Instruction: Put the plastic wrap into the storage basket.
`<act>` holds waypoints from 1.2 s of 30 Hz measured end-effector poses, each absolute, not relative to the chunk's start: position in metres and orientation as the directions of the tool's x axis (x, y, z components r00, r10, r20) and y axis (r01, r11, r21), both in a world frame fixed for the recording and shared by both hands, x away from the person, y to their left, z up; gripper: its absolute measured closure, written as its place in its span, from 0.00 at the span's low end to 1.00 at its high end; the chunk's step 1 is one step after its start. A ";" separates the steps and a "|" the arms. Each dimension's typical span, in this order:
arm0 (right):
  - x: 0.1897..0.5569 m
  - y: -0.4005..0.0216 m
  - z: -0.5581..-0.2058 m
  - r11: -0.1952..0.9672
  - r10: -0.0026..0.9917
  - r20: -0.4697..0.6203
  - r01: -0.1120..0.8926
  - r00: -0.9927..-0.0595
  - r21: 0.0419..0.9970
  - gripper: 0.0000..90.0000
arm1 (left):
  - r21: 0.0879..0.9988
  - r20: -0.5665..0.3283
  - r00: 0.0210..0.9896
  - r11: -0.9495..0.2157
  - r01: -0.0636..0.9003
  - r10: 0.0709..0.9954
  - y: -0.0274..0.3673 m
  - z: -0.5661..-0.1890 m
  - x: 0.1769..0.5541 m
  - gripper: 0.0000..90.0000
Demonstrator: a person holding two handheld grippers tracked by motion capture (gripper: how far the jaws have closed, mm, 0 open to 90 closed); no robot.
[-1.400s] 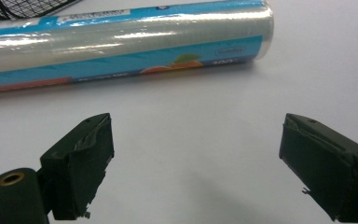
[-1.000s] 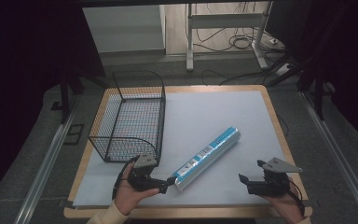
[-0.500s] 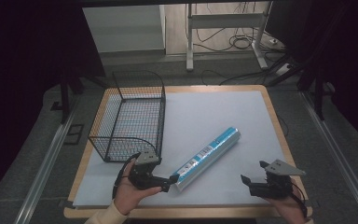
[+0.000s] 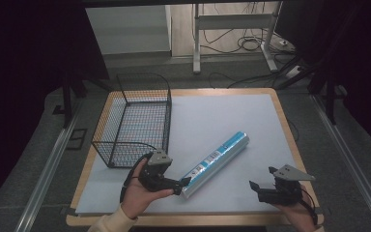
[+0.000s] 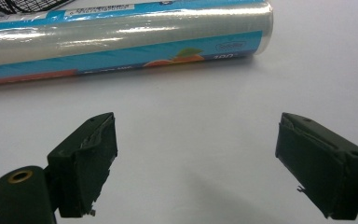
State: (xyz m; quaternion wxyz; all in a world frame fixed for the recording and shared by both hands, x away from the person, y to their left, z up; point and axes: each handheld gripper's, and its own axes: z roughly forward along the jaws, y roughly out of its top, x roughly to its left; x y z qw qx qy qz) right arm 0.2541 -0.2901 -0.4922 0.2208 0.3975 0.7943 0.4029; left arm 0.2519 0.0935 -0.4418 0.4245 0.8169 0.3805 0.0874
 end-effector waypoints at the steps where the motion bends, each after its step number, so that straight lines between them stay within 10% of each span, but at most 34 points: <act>1: 0.254 -0.290 -0.492 0.358 0.810 -0.030 0.454 -0.585 0.816 0.14 | 0.760 -0.180 0.697 -0.352 0.547 0.694 0.092 -0.440 0.253 0.13; 36: 0.253 -0.293 -0.495 0.372 0.822 -0.053 0.464 -0.567 0.804 0.16 | 0.640 -0.122 0.765 -0.539 0.548 0.633 0.009 -0.427 0.303 0.15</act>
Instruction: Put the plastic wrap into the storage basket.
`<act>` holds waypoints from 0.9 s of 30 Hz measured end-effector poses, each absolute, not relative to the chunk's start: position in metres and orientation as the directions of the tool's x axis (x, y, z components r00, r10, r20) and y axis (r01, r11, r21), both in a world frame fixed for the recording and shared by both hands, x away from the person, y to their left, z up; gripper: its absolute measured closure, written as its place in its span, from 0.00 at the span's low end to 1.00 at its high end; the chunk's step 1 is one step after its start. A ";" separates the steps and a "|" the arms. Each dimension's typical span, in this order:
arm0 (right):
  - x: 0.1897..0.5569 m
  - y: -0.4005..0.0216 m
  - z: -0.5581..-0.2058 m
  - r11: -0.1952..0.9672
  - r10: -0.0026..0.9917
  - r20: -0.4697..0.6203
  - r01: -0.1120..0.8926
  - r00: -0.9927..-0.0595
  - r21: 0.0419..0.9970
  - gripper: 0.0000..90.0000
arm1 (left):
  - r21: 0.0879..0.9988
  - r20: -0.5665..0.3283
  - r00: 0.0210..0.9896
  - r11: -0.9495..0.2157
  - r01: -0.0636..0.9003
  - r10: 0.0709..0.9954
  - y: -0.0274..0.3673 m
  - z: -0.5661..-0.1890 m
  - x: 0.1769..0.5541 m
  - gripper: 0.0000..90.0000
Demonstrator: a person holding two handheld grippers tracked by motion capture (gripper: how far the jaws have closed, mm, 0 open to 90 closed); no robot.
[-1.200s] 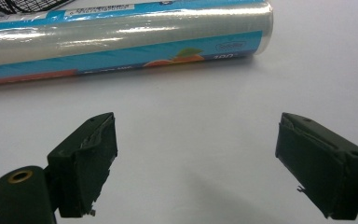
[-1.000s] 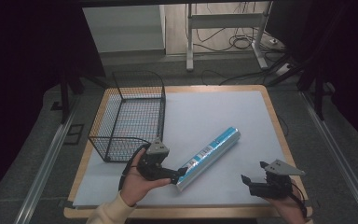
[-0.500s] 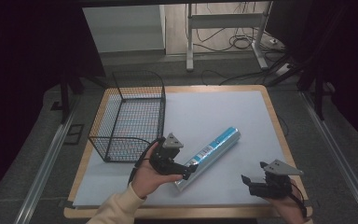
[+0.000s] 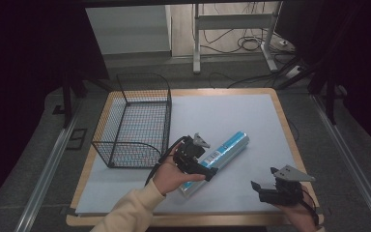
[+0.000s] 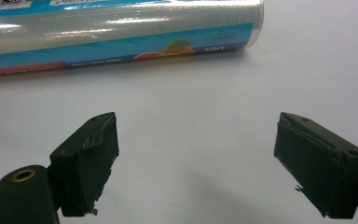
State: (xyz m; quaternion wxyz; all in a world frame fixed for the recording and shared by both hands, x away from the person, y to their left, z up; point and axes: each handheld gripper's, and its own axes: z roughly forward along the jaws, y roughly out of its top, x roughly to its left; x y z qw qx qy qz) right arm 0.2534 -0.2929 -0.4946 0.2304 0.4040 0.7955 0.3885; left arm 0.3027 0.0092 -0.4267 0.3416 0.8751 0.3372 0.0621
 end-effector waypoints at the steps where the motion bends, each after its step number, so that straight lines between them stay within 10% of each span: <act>1: 0.253 -0.293 -0.495 0.373 0.821 -0.054 0.463 -0.568 0.804 0.16 | 0.632 -0.119 0.766 -0.547 0.549 0.631 0.007 -0.428 0.305 0.15; 27: 0.255 -0.293 -0.496 0.383 0.817 -0.063 0.458 -0.573 0.803 0.16 | 0.530 -0.121 0.759 -0.605 0.595 0.640 -0.030 -0.452 0.349 0.15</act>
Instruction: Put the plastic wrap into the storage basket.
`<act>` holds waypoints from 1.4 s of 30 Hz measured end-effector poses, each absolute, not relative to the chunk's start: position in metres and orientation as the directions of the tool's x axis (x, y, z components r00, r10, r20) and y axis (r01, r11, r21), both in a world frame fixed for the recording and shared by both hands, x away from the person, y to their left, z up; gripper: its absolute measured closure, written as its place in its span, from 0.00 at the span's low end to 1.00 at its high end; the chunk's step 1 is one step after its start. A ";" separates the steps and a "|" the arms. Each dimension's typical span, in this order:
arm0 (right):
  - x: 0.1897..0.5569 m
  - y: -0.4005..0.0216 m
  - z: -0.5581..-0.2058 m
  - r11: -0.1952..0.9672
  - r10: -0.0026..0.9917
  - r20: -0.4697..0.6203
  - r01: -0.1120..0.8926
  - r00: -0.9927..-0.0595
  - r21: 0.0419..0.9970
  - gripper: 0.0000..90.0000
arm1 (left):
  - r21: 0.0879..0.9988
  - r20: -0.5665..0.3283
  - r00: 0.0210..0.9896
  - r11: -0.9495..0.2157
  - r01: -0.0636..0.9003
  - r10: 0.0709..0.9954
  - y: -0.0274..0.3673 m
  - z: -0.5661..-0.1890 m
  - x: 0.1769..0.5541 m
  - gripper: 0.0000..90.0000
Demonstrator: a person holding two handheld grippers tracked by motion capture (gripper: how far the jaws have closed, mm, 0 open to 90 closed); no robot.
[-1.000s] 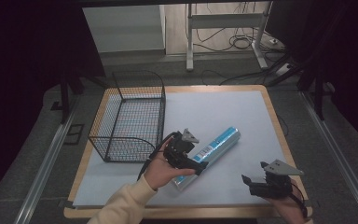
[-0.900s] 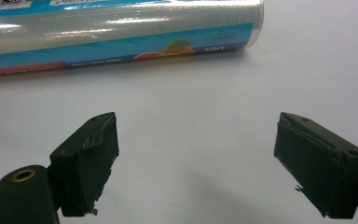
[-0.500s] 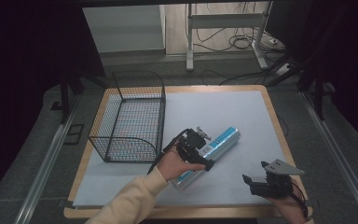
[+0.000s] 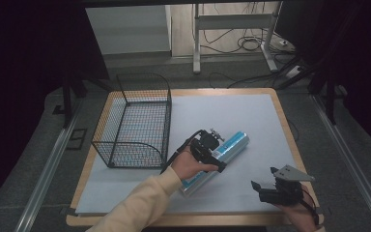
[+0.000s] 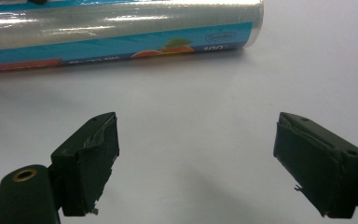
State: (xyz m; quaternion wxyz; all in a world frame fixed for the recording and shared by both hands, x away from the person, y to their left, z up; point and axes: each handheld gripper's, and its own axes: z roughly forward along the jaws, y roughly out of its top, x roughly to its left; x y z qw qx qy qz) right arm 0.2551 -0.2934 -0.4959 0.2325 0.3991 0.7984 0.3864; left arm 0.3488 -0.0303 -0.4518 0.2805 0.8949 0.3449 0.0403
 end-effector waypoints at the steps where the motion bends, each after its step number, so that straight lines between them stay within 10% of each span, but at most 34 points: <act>1: 0.255 -0.293 -0.496 0.383 0.817 -0.063 0.458 -0.573 0.803 0.16 | 0.528 -0.121 0.757 -0.604 0.597 0.643 -0.031 -0.453 0.350 0.15; 42: 0.257 -0.295 -0.496 0.383 0.818 -0.062 0.460 -0.572 0.801 0.17 | 0.291 -0.085 0.746 -0.700 0.653 0.660 -0.066 -0.496 0.380 0.35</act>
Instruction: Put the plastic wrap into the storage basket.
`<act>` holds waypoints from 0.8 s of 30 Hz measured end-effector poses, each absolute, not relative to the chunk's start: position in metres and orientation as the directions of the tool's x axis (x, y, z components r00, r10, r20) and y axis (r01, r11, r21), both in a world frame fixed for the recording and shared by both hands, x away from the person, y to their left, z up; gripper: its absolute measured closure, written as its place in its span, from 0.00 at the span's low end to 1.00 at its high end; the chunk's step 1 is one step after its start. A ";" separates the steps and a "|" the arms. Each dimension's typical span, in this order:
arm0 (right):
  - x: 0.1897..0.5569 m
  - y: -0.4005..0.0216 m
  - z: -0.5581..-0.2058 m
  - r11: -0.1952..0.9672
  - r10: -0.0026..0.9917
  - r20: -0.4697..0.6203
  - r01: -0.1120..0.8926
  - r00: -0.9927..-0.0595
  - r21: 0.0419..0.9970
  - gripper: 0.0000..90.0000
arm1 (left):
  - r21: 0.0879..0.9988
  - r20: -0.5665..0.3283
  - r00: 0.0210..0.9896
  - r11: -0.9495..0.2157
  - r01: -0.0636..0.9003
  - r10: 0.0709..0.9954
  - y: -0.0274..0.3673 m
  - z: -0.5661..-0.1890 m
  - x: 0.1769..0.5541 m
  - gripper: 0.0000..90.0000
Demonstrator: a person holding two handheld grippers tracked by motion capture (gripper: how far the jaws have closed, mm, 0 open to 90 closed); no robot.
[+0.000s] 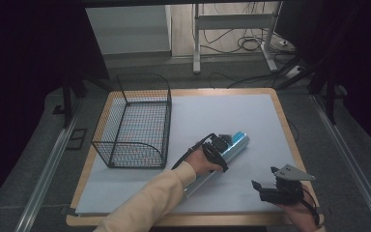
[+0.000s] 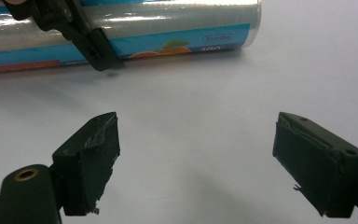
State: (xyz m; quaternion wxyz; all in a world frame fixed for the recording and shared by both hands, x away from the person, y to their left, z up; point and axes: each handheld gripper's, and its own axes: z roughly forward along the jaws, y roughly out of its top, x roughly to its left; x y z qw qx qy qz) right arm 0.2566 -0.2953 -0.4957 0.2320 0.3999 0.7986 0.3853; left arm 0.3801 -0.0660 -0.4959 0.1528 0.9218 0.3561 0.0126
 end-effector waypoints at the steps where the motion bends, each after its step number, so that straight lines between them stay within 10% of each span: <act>1: 0.257 -0.295 -0.496 0.382 0.818 -0.062 0.459 -0.571 0.802 0.17 | 0.289 -0.096 0.744 -0.696 0.657 0.662 -0.066 -0.496 0.381 0.35; 24: 0.257 -0.296 -0.496 0.376 0.821 -0.059 0.461 -0.567 0.804 0.17 | 0.251 -0.149 0.754 -0.713 0.655 0.640 -0.055 -0.485 0.392 0.35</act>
